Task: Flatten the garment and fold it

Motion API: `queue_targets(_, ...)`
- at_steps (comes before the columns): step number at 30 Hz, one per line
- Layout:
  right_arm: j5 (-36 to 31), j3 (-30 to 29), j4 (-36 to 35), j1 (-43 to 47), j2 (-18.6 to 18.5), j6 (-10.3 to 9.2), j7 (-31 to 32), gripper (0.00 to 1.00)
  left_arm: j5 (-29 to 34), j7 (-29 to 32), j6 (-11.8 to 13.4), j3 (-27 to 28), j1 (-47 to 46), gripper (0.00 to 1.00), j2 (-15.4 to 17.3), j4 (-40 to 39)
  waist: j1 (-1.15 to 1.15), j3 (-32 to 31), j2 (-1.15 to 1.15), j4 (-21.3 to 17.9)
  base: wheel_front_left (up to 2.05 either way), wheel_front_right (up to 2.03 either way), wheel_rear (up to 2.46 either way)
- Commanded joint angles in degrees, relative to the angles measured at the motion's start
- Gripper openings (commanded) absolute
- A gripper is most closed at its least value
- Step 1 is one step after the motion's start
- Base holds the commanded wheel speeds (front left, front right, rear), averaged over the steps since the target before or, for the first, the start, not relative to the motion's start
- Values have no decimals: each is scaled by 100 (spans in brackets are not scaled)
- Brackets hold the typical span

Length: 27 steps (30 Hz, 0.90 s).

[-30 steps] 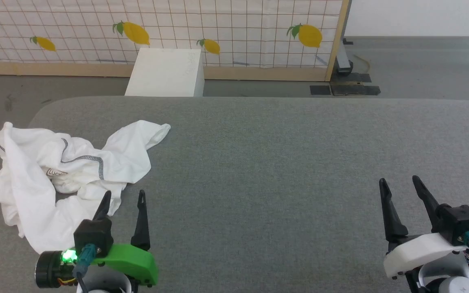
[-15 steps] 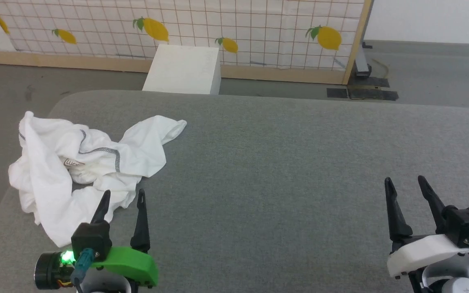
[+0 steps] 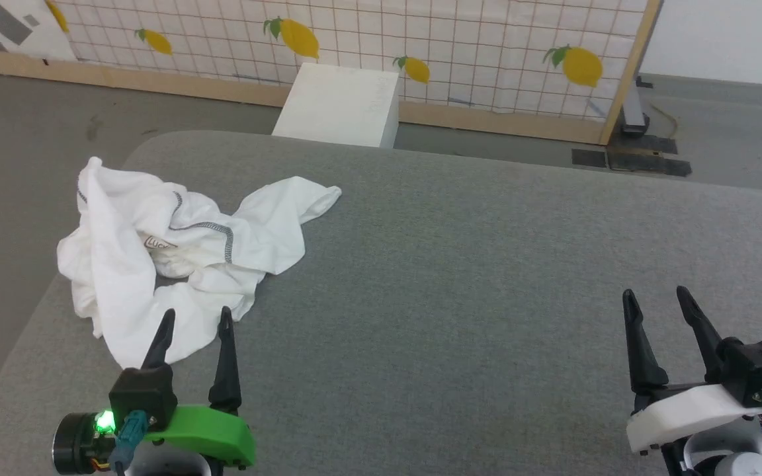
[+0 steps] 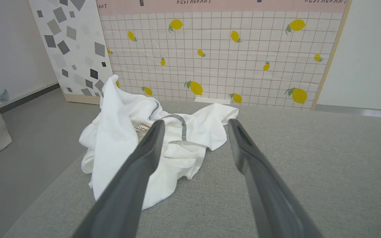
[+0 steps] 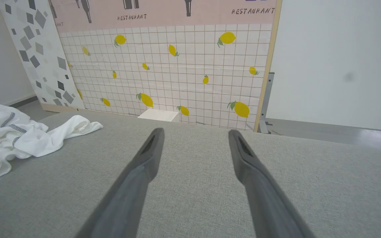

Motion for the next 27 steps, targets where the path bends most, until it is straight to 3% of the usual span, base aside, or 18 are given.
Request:
queue_targets(1, 51, 4, 22, -6, 0, -5, -80, 100, -90, -76, 25, -8, 77, 100, -15, -27, 0, 22, 0, 106, 0, 0, 0)
queue_targets(27, 255, 25, 262, 32, 1, -7, -386, 100, -182, -381, 36, 32, 293, 100, -21, -98, 0, -46, 0, 1151, 0, 0, 0)
